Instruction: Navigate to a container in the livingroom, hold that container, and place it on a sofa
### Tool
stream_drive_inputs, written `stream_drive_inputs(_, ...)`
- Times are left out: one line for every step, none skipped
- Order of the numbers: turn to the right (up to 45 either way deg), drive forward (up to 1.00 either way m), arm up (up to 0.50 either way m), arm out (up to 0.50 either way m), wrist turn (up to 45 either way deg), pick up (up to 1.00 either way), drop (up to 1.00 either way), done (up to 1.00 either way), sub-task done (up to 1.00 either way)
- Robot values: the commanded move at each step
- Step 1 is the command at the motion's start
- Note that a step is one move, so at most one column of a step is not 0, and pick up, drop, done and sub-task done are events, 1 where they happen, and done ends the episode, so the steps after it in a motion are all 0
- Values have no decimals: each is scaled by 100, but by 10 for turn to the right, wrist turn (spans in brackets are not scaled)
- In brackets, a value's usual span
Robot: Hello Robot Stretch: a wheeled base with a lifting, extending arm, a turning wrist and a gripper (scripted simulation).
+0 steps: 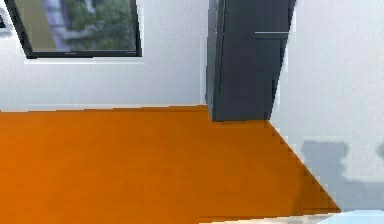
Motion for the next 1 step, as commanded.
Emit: stream_drive_inputs(0, 0, 0, 0, -450, 0, 0, 0, 0)
